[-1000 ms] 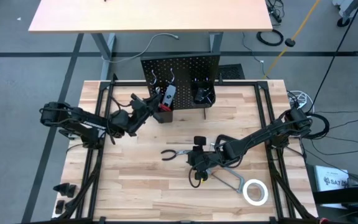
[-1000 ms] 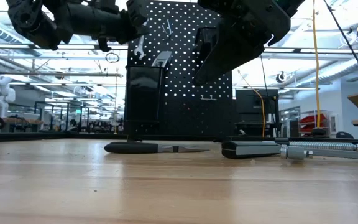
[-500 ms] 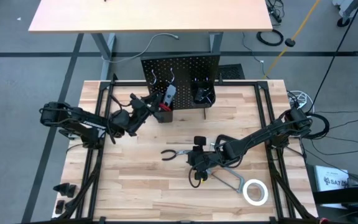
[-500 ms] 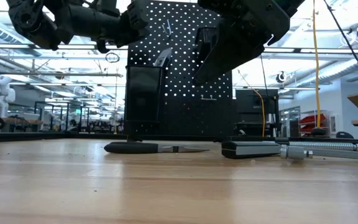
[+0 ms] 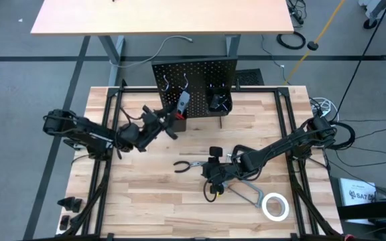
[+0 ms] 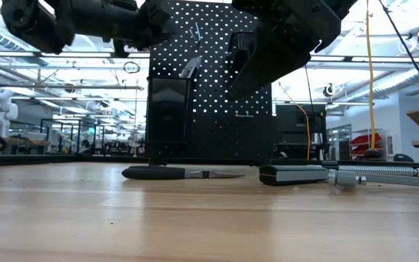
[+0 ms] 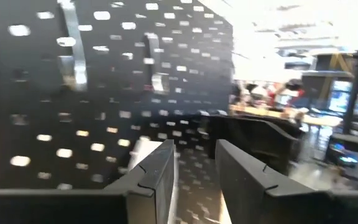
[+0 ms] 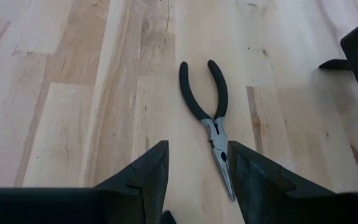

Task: Hang tools onto peg board
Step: Put the pliers into the left black bin on the pegboard

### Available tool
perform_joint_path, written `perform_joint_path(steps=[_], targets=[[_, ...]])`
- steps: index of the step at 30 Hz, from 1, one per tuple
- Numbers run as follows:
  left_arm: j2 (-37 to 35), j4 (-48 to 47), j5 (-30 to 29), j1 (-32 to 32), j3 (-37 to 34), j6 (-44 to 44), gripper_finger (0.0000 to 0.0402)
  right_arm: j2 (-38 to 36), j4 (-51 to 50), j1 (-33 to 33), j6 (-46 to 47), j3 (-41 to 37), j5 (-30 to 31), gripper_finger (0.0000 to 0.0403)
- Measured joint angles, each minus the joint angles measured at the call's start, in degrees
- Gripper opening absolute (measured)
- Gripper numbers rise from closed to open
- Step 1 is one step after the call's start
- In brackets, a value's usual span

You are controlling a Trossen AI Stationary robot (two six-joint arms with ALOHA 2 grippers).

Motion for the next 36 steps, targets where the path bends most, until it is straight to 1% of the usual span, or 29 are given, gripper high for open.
perform_joint_path(steps=[4, 6, 9, 11, 13, 17, 20, 22, 26, 31, 36], targets=[[0.0, -0.07, -0.01, -5.48, 0.0, 0.48, 0.0121, 0.0, -0.98, 0.22, 0.75, 0.0, -0.42, 0.0155], [0.0, -0.94, 0.01, -8.98, 0.0, 0.48, 0.0121, 0.0, -1.33, 0.22, 1.58, 0.0, -2.44, 0.0155], [0.0, -4.82, 0.03, -14.63, 0.0, 0.08, 0.0121, 0.0, -1.41, 0.44, 1.97, 0.0, -4.67, 0.0155], [0.0, -9.01, 0.03, -18.29, 0.0, -0.58, 0.0121, 0.02, -1.39, 0.79, 2.0, 0.0, -4.54, 0.0155], [0.0, -14.87, 0.14, -21.47, 0.0, -3.32, 0.0121, 0.01, -1.39, 0.98, 2.85, 0.0, -4.48, 0.0155], [0.0, -27.84, 1.32, -25.96, 0.0, -12.34, 0.0121, 0.02, -1.27, 1.19, 4.45, -0.03, -4.44, 0.0155], [0.02, -37.16, 2.76, -27.52, -0.02, -19.36, 0.0121, 0.02, 0.05, 1.38, 4.57, -1.13, -4.48, 0.0155], [0.04, -39.83, 2.83, -28.05, -0.07, -22.02, 0.0121, 0.04, 0.17, 1.44, 4.57, -1.63, -4.48, 0.0155], [0.04, -40.33, 3.57, -28.07, -0.07, -22.41, 0.0121, 0.07, 1.69, 1.14, 4.48, -2.36, -4.09, 0.0155], [0.04, -41.12, 3.57, -28.03, -0.07, -22.06, 0.0121, 0.07, 7.23, -0.24, 3.12, -2.34, -3.95, 0.0155], [0.04, -45.39, 2.66, -27.89, -0.07, -22.39, 0.0121, 1.05, 12.1, -0.83, 0.71, -2.29, -4.17, 0.0155]])
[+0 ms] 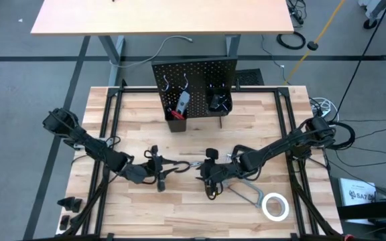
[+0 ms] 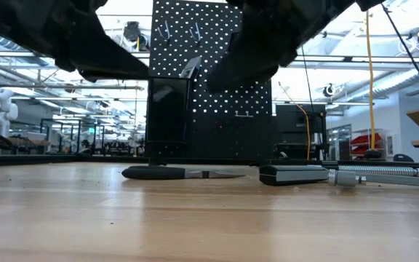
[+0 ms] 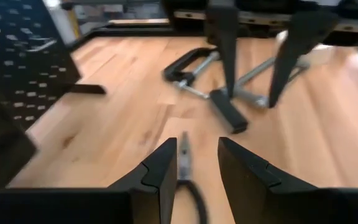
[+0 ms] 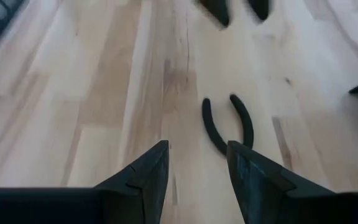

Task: Hang tools onto peg board
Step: Put the pliers into the left black bin on the pegboard

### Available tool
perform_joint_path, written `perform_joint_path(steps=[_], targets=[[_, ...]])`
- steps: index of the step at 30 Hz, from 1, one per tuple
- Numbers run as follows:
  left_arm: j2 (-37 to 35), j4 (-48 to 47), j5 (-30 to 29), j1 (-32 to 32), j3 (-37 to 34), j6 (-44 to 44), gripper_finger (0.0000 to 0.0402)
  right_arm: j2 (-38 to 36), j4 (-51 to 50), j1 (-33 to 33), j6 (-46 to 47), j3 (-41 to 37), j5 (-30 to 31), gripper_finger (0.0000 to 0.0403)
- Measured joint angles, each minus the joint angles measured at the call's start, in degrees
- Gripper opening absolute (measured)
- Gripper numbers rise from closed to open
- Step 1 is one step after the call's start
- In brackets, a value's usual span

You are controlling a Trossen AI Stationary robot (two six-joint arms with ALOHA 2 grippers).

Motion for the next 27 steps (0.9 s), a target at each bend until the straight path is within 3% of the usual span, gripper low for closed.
perform_joint_path(steps=[6, 13, 20, 27], targets=[[0.0, -1.21, -3.81, 0.37, 0.0, -0.12, 0.0121, 4.38, 3.06, -1.26, -3.38, -0.02, -0.18, 0.0155], [0.0, -2.11, -1.91, 0.72, 0.0, -2.44, 0.0121, 10.31, 8.11, -3.05, -7.55, 1.03, -0.44, 0.0155], [0.48, -6.1, 3.73, 0.59, 0.0, -2.95, 0.0121, 10.74, -3.01, -4.95, -5.39, 6.81, -1.9, 0.0164], [5.84, -3.47, 5.43, 0.61, 0.0, -1.17, 0.0131, 10.69, -5.18, -5.18, -5.8, 10.03, -1.71, 0.0218]])
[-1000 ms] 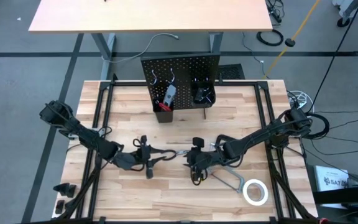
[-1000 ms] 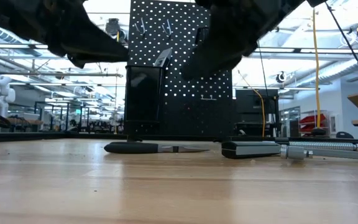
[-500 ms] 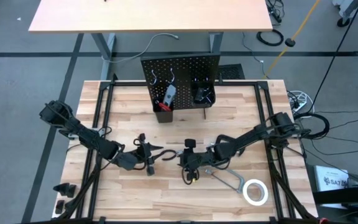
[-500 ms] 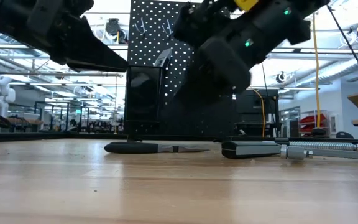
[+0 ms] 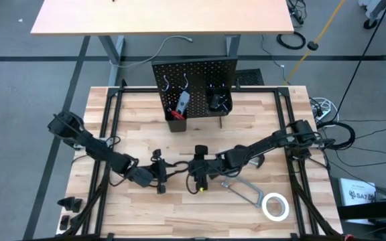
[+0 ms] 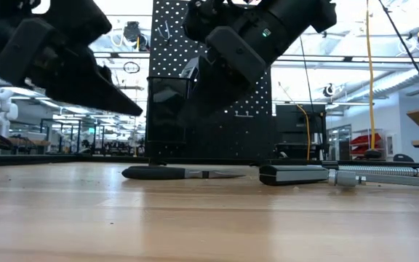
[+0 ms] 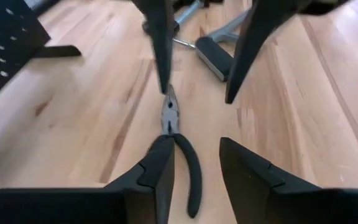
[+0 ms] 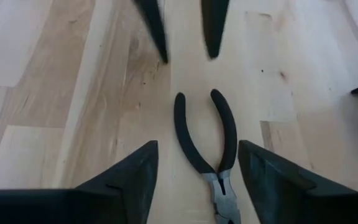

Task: Hang tools onto peg board
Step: Put the pliers into the left black bin on the pegboard

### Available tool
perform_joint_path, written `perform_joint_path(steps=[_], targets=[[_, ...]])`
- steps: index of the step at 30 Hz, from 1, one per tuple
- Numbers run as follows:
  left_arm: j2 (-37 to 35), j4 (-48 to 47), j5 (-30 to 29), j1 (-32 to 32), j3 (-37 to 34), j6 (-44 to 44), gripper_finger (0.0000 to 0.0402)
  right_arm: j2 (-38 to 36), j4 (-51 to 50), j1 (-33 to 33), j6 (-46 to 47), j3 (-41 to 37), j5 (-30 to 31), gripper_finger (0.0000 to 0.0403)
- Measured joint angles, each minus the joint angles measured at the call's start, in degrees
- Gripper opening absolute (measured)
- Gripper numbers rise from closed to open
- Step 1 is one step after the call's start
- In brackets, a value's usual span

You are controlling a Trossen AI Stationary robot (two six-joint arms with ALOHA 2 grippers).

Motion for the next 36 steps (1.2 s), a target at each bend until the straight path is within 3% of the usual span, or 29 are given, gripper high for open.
perform_joint_path(steps=[6, 16, 23, 27, 36], targets=[[2.47, 3.49, 0.36, 0.58, 0.0, -0.44, 0.0169, 0.13, -0.14, 0.02, -3.17, 0.02, 0.07, 0.0252], [0.91, 0.56, 1.22, 0.64, 0.0, -3.44, 0.023, 0.15, -2.23, -0.02, -5.99, 0.02, -0.25, 0.025], [0.91, 0.77, 2.17, 0.64, 0.0, -2.98, 0.0233, 4.13, -3.05, -1.9, -6.96, 0.02, -2.03, 0.0249], [0.91, 1.21, 3.4, 0.63, 0.0, -2.95, 0.0233, 5.84, -2.77, -4.22, -4.94, 0.0, -7.83, 0.0249], [0.91, 1.21, 3.38, 0.64, 0.0, -1.95, 0.0233, 6.17, -3.0, -7.64, -0.21, 0.01, -9.83, 0.0249]])
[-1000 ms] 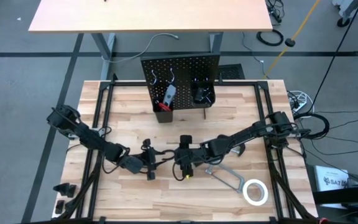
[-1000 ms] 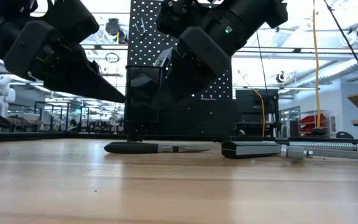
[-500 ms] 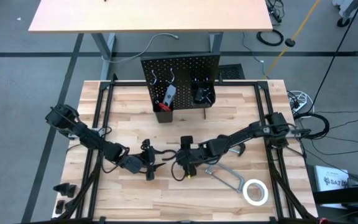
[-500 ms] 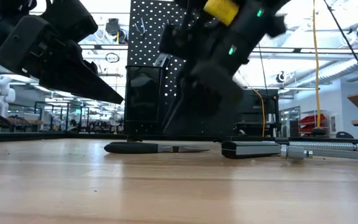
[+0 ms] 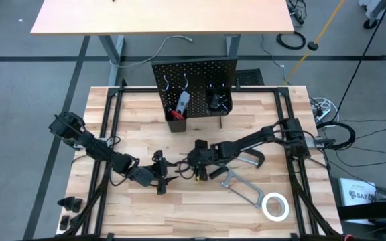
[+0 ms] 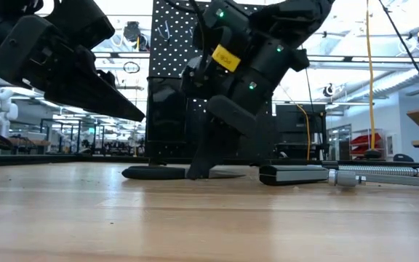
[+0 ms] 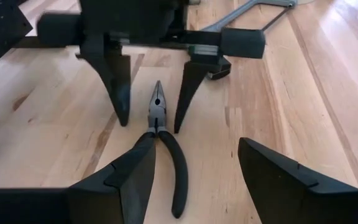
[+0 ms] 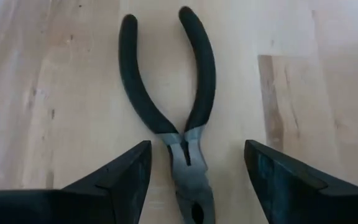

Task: Hang tools onto peg board
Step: Put the pliers into the left black bin on the pegboard

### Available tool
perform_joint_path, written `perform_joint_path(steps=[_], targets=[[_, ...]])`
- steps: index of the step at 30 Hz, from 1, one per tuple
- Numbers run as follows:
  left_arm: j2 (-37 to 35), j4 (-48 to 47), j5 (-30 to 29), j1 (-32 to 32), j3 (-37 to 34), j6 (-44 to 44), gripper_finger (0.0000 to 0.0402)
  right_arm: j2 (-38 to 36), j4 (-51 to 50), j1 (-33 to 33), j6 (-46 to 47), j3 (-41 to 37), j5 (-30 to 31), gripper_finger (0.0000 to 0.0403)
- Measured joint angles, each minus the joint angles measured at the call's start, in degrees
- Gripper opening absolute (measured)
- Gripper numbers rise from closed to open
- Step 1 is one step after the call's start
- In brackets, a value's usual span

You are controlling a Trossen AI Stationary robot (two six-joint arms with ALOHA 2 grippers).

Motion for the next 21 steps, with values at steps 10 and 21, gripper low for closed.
perform_joint_path(steps=[10, 21], targets=[[0.0, 0.05, 0.0, 0.0, 0.0, -1.14, 0.0233, 3.67, -1.73, -1.15, 3.43, 0.43, -4.48, 0.0123], [-1.48, -0.12, -0.07, 0.0, 0.0, -0.02, 0.0233, -1.33, -4.42, -0.78, 2.37, -0.29, -5.0, 0.0061]])
